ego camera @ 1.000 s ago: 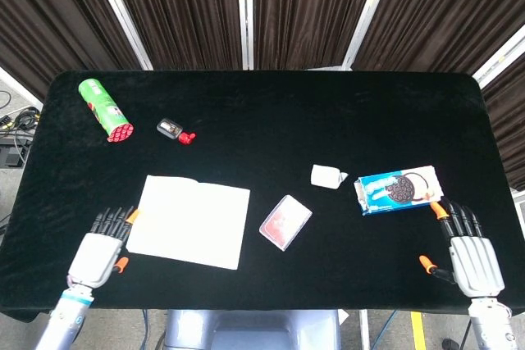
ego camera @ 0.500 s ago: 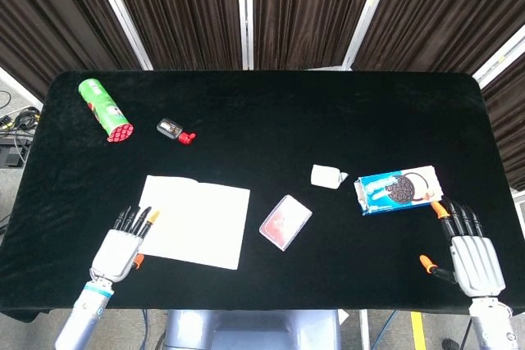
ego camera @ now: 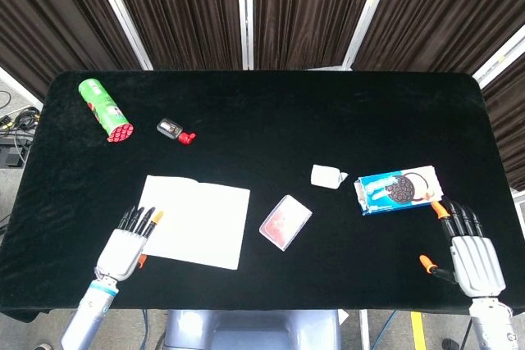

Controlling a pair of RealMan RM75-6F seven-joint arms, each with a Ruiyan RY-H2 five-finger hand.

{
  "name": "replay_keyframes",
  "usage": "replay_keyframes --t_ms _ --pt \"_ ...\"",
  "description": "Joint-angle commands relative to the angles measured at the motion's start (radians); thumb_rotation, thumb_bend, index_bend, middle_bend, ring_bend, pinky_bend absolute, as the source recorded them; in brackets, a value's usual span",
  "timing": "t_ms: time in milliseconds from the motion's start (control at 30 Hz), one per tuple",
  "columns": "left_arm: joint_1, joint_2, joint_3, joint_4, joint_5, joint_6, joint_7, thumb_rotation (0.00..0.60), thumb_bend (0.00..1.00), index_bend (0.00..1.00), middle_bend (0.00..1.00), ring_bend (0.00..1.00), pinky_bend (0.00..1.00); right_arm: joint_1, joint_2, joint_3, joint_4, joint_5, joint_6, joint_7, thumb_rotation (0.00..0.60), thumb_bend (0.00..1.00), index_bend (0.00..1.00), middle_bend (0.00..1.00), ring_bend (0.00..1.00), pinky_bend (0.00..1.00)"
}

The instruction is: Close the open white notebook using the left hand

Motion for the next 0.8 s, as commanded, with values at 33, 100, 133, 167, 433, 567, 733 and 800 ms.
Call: replay_keyframes --t_ms 33,100,133,167,433,567,733,800 --pt "-0.004 -0.011 0.0 0.018 0.002 0.003 0.002 0.6 0.3 0.0 0.0 0.0 0.0 0.001 -0.001 0.0 0.0 0.002 -0.003 0.001 0.6 0.09 0.0 0.0 0.0 0.0" --pt "-0.006 -0.02 0.0 0.029 0.003 0.005 0.001 0.6 0.32 0.0 0.0 0.0 0.0 0.001 -0.001 0.001 0.001 0.002 -0.003 0.0 0.6 0.09 0.0 0.0 0.0 0.0" --pt "-0.006 -0.024 0.0 0.034 0.005 0.007 -0.003 0.6 0.35 0.0 0.0 0.0 0.0 0.001 -0.001 0.0 0.002 0.002 -0.003 0.0 0.6 0.09 0.0 0.0 0.0 0.0" --pt "-0.006 -0.029 0.001 0.041 0.007 0.01 -0.007 0.6 0.38 0.0 0.0 0.0 0.0 0.001 -0.001 0.0 0.002 0.002 -0.003 0.001 0.6 0.09 0.0 0.0 0.0 0.0" --pt "-0.006 -0.029 0.015 0.042 0.059 0.067 -0.032 0.6 0.56 0.0 0.0 0.0 0.0 0.0 -0.001 0.0 0.002 0.001 -0.002 0.0 0.6 0.09 0.0 0.0 0.0 0.0" --pt "-0.007 -0.013 0.018 0.013 0.094 0.106 -0.035 0.6 0.56 0.0 0.0 0.0 0.0 0.0 -0.002 -0.001 0.002 0.0 -0.003 -0.001 0.6 0.09 0.0 0.0 0.0 0.0" --pt "-0.015 -0.002 0.015 -0.014 0.123 0.128 -0.017 0.6 0.56 0.0 0.0 0.0 0.0 0.0 -0.003 -0.002 0.001 0.0 -0.003 -0.004 0.6 0.09 0.0 0.0 0.0 0.0" --pt "-0.022 -0.003 0.01 -0.024 0.134 0.135 -0.01 0.6 0.56 0.0 0.0 0.0 0.0 0.0 -0.002 -0.001 0.001 0.001 -0.003 -0.004 0.6 0.09 0.0 0.0 0.0 0.0"
